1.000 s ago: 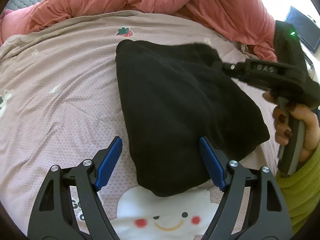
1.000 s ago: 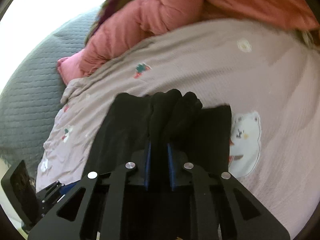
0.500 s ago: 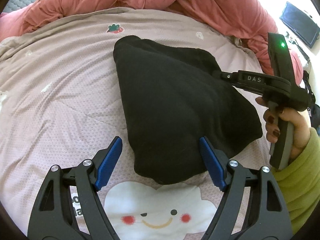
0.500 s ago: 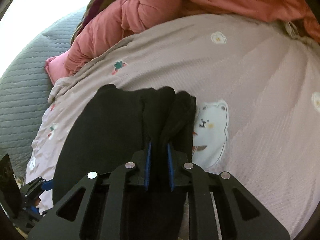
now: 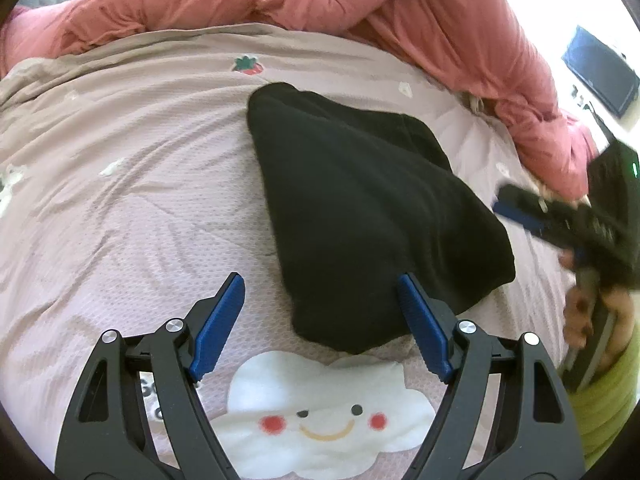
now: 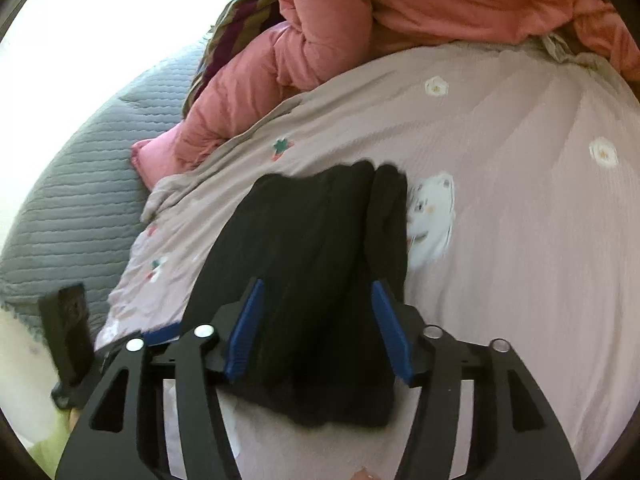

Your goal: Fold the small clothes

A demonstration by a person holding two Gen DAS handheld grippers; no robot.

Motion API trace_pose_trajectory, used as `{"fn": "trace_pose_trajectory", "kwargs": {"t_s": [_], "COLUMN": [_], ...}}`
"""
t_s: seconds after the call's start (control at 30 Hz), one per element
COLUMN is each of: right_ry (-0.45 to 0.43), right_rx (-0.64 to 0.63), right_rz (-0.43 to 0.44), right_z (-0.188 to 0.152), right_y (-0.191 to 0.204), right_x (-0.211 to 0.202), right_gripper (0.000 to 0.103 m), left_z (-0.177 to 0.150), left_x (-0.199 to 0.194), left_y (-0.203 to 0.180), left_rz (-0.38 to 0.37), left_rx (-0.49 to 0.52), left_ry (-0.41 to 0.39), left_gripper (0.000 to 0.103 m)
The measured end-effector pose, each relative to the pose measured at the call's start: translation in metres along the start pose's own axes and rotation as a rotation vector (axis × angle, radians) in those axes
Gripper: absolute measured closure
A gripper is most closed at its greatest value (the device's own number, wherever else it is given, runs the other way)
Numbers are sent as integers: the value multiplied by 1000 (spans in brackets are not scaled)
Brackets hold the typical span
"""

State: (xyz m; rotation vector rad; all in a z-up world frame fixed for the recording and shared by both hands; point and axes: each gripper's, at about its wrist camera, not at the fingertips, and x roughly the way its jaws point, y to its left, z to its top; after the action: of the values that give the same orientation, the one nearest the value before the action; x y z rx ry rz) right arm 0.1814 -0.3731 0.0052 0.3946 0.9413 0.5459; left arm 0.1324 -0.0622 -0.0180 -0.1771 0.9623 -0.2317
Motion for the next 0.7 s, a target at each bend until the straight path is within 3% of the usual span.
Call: {"fn": "trace_pose_trajectory", "kwargs": {"t_s": [0.17, 0.37, 0.43, 0.5, 0.57, 0.7], "right_ry": [36, 107, 117, 120, 117, 114], "right_rx": [-4, 30, 47, 39, 22, 5], "right_rz": [26, -15, -7, 3, 0, 2], "right_z": [-18, -29, -31, -32, -31, -29], "right_y": [7, 3, 1, 3, 8, 11], "right_x": [-8, 12, 18, 20, 22, 24], "right_gripper": [36, 35, 41, 57, 59, 77], "left_z": [1, 1, 2, 2, 1, 1], "left_x": [-3, 1, 5, 7, 8, 7], "left_y": [11, 13, 15, 17, 16, 15], "left_rz": [0, -12, -22, -27, -24, -38], "left_rx": [-42, -58, -73, -79, -76, -71], "left_ry": [-8, 0, 8, 13, 16, 16], "left_gripper": [32, 32, 32, 32, 32, 42]}}
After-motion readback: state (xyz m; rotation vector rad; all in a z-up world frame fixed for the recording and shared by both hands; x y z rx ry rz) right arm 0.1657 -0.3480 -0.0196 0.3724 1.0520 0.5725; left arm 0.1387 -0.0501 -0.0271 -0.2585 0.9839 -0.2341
